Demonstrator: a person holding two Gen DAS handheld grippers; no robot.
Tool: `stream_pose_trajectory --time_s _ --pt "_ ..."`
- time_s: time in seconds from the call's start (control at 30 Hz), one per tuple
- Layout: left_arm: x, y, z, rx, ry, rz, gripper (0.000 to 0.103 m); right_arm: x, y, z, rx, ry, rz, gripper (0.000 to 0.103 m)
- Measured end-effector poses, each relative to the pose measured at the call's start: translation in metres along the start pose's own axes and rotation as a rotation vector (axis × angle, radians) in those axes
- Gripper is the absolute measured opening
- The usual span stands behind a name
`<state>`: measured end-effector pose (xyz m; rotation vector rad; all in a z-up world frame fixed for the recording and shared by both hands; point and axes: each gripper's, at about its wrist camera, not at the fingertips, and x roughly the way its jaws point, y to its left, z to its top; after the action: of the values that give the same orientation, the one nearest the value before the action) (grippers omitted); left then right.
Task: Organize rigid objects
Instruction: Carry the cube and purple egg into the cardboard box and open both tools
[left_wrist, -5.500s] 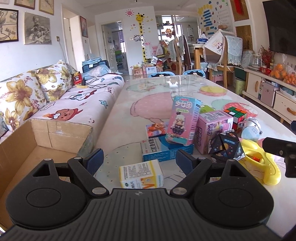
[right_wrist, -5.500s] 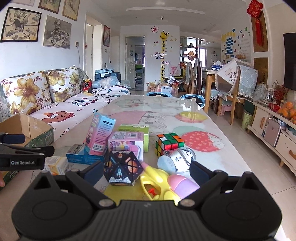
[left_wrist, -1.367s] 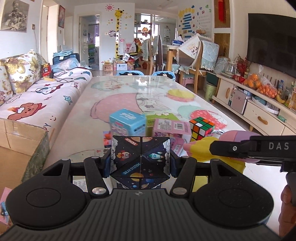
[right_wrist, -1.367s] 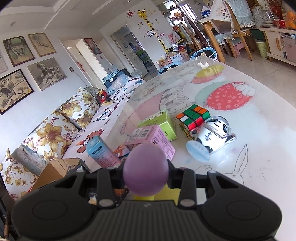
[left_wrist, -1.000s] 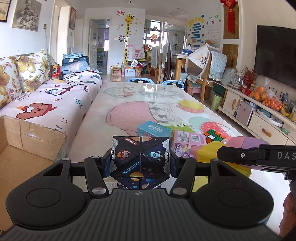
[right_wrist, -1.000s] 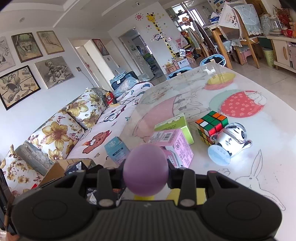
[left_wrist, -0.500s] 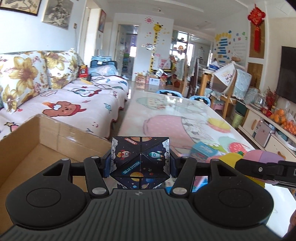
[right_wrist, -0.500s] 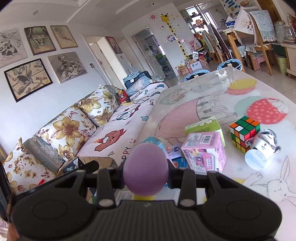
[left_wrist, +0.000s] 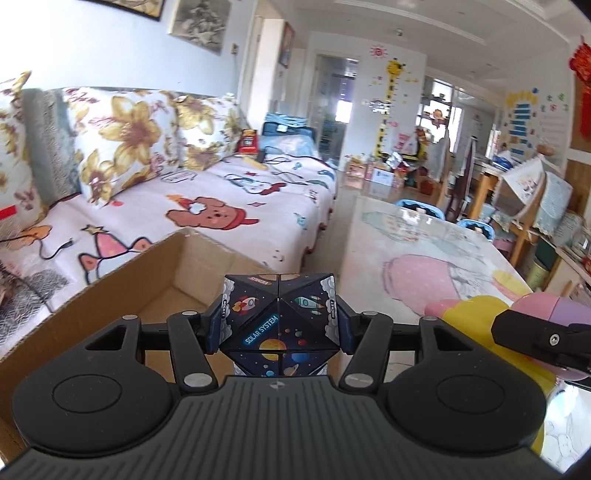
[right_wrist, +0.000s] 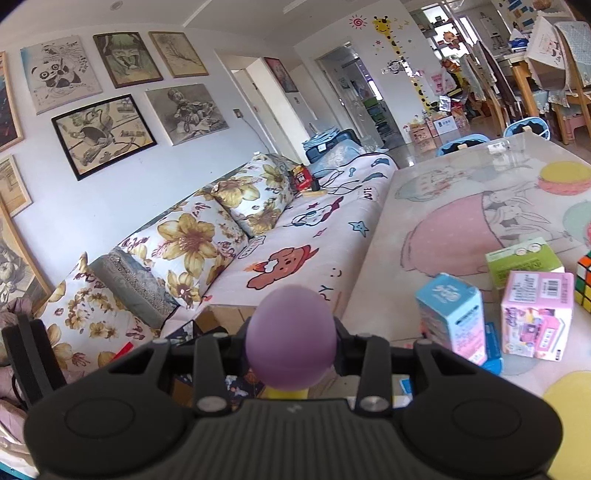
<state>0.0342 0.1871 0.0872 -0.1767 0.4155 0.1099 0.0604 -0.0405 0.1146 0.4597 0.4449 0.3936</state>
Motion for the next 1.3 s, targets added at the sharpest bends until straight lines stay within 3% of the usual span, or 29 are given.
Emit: stream_pose_trajectory --time_s 0.3,0.67,0.7,0.73,0.77,0.9,1.17,1.3 --pt "-0.004 0.024 0.003 -0.079 0.040 0.175 0.070 0.041 0.038 -0.001 -0.065 0.055 0.069 0.038" --pt "-0.004 0.042 0.005 -0.128 0.090 0.230 0.068 0.079 0.061 -0.011 -0.112 0.125 0.092 0.038" --pt "-0.004 0.041 0.006 -0.123 0.087 0.234 0.077 0.083 0.063 -0.013 -0.121 0.141 0.091 0.039" --pt "-0.005 0.039 0.006 -0.119 0.086 0.242 0.093 0.086 0.063 -0.015 -0.127 0.156 0.087 0.040" --pt "-0.007 0.039 0.006 -0.120 0.082 0.248 0.095 0.088 0.065 -0.017 -0.128 0.162 0.072 0.043" --pt "-0.005 0.041 0.008 -0.133 0.084 0.238 0.100 0.080 0.059 -0.016 -0.103 0.145 0.041 0.066" --pt "-0.001 0.035 0.007 -0.123 0.098 0.188 0.103 0.049 0.046 -0.012 -0.139 0.071 -0.068 0.080" --pt "0.001 0.032 0.007 -0.117 0.105 0.160 0.103 0.033 0.039 -0.013 -0.185 0.032 -0.147 0.081"
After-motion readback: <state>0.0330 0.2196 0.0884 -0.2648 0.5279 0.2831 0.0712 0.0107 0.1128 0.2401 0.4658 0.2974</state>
